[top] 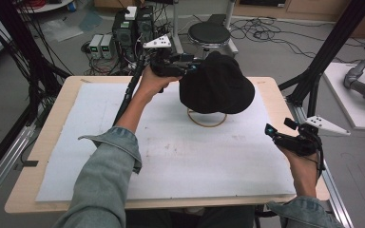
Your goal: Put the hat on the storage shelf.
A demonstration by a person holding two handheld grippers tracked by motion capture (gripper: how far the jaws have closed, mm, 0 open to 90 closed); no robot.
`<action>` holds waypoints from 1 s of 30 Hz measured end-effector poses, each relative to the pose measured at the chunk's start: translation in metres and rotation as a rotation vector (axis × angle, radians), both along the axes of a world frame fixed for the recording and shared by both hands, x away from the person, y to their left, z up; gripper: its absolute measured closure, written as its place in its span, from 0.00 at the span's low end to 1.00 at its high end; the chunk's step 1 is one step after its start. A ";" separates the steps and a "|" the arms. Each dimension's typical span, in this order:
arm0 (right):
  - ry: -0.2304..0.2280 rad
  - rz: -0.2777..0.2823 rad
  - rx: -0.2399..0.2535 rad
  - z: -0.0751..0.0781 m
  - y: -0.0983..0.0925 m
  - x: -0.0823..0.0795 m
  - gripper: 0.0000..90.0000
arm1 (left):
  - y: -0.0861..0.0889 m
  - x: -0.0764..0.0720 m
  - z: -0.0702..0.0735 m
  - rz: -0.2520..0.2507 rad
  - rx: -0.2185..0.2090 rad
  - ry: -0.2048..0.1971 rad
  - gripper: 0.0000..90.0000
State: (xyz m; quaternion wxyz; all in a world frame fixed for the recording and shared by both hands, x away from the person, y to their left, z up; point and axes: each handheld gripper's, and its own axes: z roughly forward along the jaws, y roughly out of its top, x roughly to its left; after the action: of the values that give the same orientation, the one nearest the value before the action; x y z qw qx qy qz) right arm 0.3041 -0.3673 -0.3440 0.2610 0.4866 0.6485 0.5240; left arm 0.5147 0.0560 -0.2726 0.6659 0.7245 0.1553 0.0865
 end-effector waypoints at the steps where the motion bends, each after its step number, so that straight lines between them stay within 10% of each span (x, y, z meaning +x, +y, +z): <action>1: -0.002 0.004 -0.007 0.000 0.000 0.000 0.14 | 0.005 -0.003 0.001 0.007 0.008 -0.003 0.47; 30: 0.009 0.071 -0.013 -0.001 0.021 0.018 0.14 | 0.108 -0.094 -0.020 0.165 0.117 -0.049 0.37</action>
State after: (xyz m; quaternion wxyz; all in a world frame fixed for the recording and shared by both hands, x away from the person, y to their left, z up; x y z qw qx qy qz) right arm 0.3216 -0.3466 -0.3454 0.2426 0.4637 0.6699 0.5266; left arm 0.4203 0.1637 -0.2922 0.6166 0.7446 0.1928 0.1678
